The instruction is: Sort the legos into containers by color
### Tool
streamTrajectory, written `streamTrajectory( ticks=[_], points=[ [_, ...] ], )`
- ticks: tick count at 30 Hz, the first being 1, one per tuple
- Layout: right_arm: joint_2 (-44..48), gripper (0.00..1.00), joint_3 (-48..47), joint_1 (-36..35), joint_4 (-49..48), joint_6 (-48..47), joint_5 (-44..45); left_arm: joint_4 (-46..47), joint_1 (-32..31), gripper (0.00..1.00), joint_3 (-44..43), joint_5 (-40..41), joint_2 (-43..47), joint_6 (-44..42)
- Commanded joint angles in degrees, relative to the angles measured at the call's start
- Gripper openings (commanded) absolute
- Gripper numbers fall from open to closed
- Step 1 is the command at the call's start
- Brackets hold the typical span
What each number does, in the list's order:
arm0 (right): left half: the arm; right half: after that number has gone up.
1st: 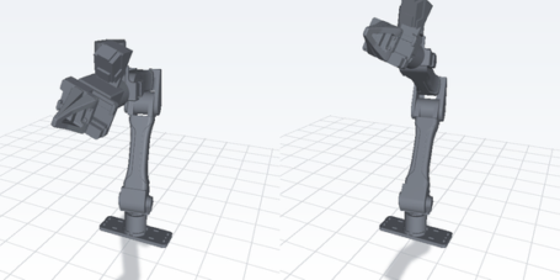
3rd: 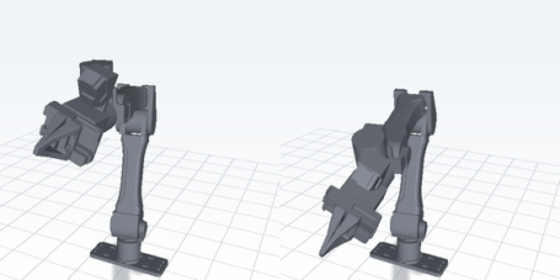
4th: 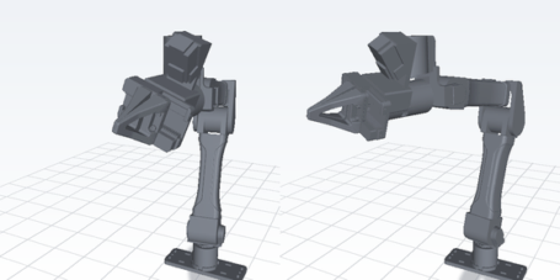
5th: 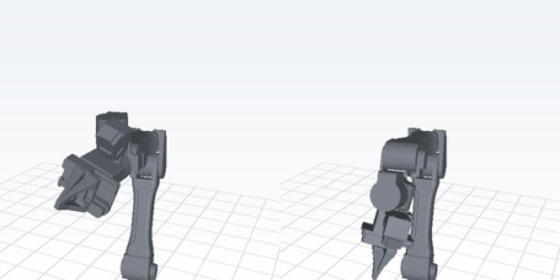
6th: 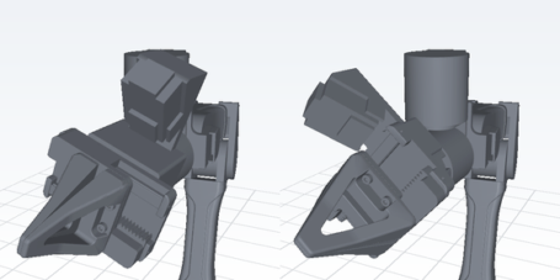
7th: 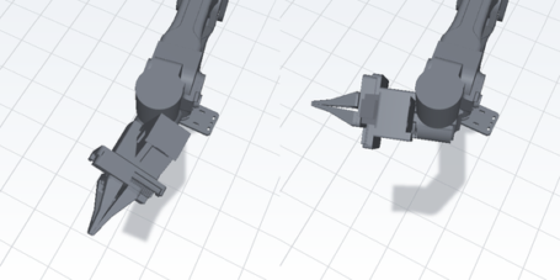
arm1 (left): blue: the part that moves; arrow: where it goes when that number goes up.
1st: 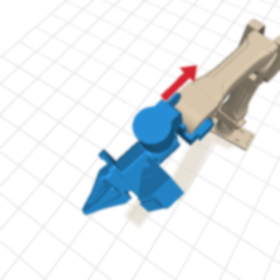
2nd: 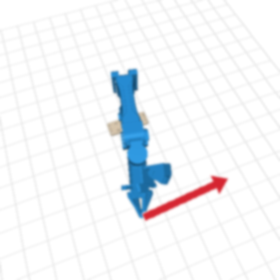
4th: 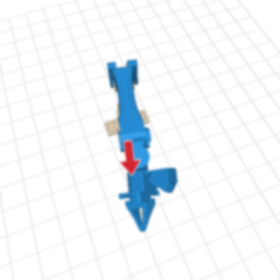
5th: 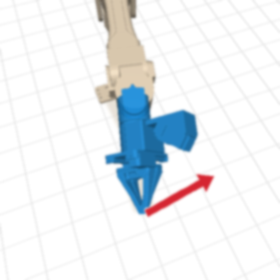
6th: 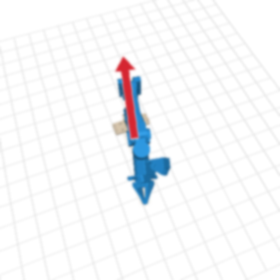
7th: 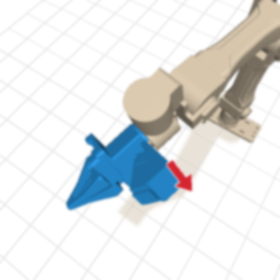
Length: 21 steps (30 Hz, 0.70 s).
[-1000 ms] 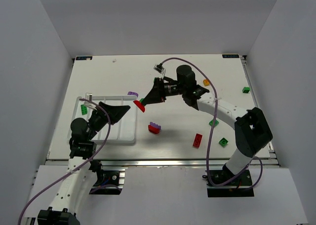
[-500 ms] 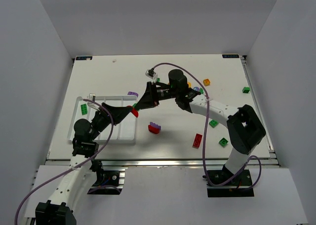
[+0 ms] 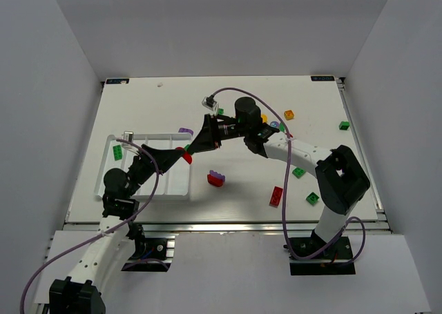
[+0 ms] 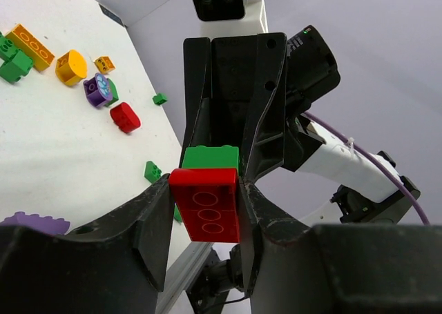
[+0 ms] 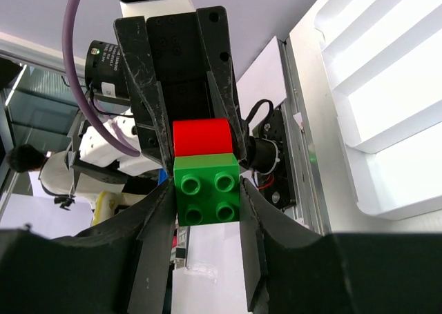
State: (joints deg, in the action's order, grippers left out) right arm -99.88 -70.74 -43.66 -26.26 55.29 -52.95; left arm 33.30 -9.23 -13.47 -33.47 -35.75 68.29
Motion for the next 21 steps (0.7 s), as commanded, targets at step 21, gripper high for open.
streamTrajectory(
  ticks=[21],
  points=[
    [1.43, 0.00, -6.15, 12.46, 14.32, -25.05, -1.37, -48.98, 1.93, 0.00, -16.21, 13.84, -0.27, -27.58]
  ],
)
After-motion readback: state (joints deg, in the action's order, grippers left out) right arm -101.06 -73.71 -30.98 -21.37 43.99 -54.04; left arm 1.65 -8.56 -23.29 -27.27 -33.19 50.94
